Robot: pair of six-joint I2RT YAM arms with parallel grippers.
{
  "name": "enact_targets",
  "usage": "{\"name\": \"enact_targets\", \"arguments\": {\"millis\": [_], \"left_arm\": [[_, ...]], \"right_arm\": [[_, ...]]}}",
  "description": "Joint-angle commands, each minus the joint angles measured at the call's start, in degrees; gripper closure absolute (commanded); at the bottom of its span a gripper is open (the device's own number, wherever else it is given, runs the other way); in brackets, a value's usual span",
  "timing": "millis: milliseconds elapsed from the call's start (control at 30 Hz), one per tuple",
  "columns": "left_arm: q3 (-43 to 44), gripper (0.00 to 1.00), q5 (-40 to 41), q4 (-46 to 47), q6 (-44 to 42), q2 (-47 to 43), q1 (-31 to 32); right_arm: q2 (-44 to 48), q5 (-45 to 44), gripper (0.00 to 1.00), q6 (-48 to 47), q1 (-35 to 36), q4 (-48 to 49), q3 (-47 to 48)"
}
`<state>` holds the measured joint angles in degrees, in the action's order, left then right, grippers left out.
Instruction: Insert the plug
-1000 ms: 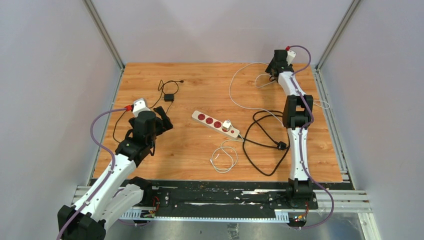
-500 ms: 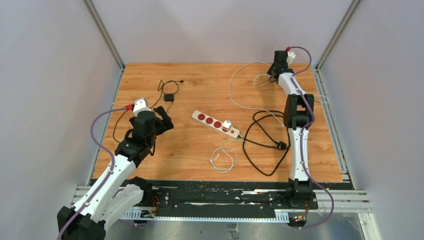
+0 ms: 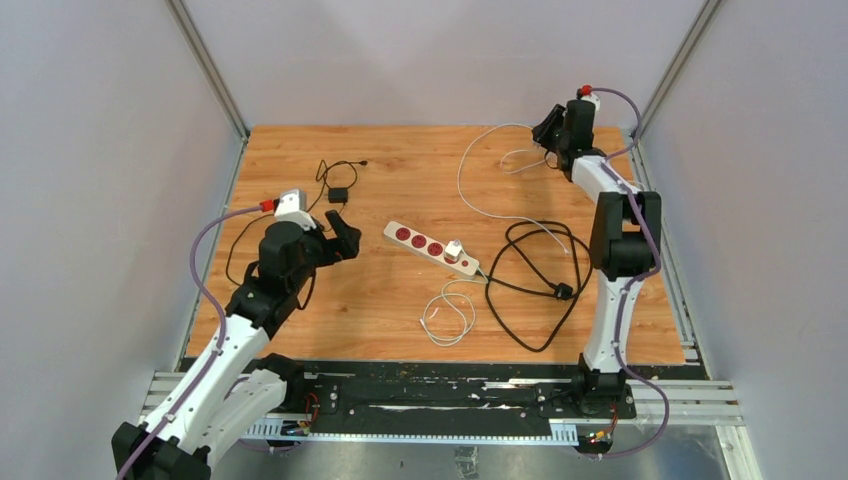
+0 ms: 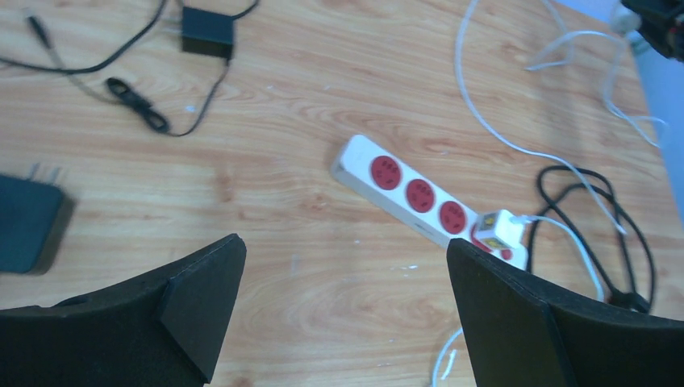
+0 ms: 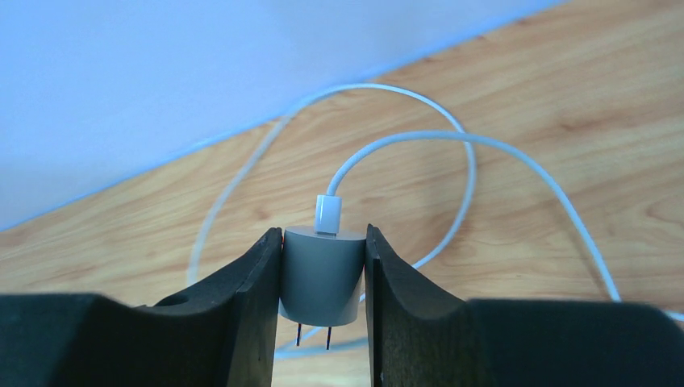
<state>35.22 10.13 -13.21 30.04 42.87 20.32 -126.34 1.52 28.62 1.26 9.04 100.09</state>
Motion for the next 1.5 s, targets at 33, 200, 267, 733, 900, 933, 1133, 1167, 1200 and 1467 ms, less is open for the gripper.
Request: {"name": "enact_targets", "arguments": {"millis": [33, 200, 267, 733, 900, 933, 1133, 1167, 1200, 1467], "left_arm": [[2.1, 0.00, -14.3, 10.1, -1.4, 1.6, -0.4], [5.4, 0.00, -25.8, 23.9, 4.2, 7.5, -0.4], [8.0, 0.00, -30.0, 27.8, 6.3, 10.6, -0.4], [19.5, 0.00, -43.9, 42.9, 10.4, 23.9, 11.2], [20.4, 0.01, -42.6, 42.9, 10.2, 25.6, 14.0], [20.7, 0.01, -42.2, 43.0, 10.4, 26.1, 14.4], [18.9, 0.10, -41.3, 52.8, 17.3, 28.0, 14.8], [18.6, 0.12, -41.3, 54.7, 18.4, 28.3, 14.8], [18.2, 0.14, -41.3, 56.4, 19.4, 28.6, 14.8], [17.1, 0.25, -42.7, 64.0, 23.2, 30.0, 14.8]], "right_arm": [[13.1, 13.4, 1.00, 0.6, -0.6, 17.5, -12.0], [26.6, 20.5, 1.00, 5.1, 2.4, 27.1, -25.3], [32.3, 23.0, 1.00, 8.1, 4.5, 31.5, -31.0], [58.2, 19.0, 1.00, 9.4, 27.8, 38.8, -48.8], [61.1, 16.4, 1.00, 10.0, 30.9, 35.6, -48.8], [61.3, 15.9, 1.00, 10.2, 31.6, 35.1, -48.8], [63.1, 12.1, 1.00, 12.7, 33.8, 35.4, -50.7], [63.2, 11.9, 1.00, 13.0, 33.9, 35.4, -50.7], [63.3, 11.9, 1.00, 13.3, 34.0, 35.5, -50.7], [64.6, 11.8, 1.00, 16.6, 34.3, 36.9, -51.9]]}}
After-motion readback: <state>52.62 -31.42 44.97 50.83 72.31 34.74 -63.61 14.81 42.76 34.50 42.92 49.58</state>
